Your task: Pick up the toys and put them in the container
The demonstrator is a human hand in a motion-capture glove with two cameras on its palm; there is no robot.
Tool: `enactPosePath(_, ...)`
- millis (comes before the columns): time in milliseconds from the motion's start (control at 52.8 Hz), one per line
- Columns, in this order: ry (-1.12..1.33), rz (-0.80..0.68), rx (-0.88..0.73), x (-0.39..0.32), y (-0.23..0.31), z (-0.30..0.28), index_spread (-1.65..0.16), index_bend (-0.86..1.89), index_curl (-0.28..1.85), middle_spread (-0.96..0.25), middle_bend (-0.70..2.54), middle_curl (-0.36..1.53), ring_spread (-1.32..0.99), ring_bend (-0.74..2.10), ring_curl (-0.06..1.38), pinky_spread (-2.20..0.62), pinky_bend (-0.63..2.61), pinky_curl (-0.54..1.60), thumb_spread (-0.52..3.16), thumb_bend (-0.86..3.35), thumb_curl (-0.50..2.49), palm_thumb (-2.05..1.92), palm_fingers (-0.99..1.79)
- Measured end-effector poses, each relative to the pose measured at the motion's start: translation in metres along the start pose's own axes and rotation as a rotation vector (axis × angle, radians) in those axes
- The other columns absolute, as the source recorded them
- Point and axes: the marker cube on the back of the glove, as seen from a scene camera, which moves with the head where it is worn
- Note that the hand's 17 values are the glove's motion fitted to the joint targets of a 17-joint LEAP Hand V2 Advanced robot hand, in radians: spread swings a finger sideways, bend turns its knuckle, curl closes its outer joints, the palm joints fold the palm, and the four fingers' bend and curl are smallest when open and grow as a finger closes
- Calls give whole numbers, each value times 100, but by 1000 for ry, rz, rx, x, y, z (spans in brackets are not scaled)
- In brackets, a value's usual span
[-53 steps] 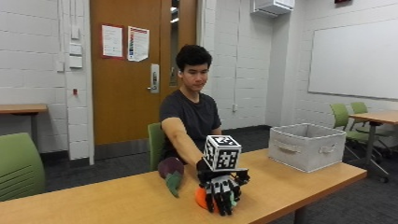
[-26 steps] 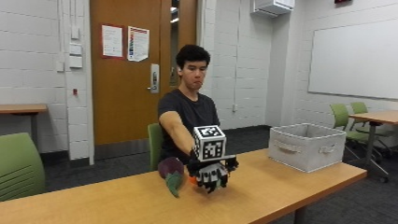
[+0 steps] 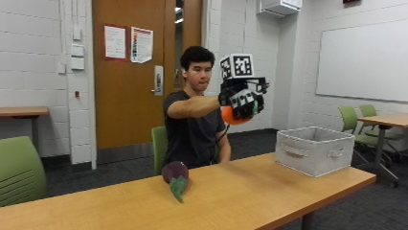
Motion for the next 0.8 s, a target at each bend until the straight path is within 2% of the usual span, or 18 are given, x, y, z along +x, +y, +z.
enactPosePath(227,18,-169,36,-151,21,-64,-51,32,108,-38,87,67,-42,116,54,-44,91,38,51,14,89,59,113)
enactPosePath(473,-47,-467,66,-340,72,-54,-53,27,117,-37,86,68,-42,116,54,-44,90,38,48,11,97,58,112)
enactPosePath(644,-170,-734,2,-426,120,-36,-54,24,121,-37,85,69,-42,116,54,-44,90,38,47,10,101,58,113)
enactPosePath(738,-140,-762,2,-445,123,-21,-54,22,123,-37,85,69,-42,116,54,-44,89,38,46,9,104,58,113)
enactPosePath(795,-155,-787,-20,-433,106,-8,-54,21,124,-37,84,69,-42,116,54,-44,89,39,46,9,105,58,113)
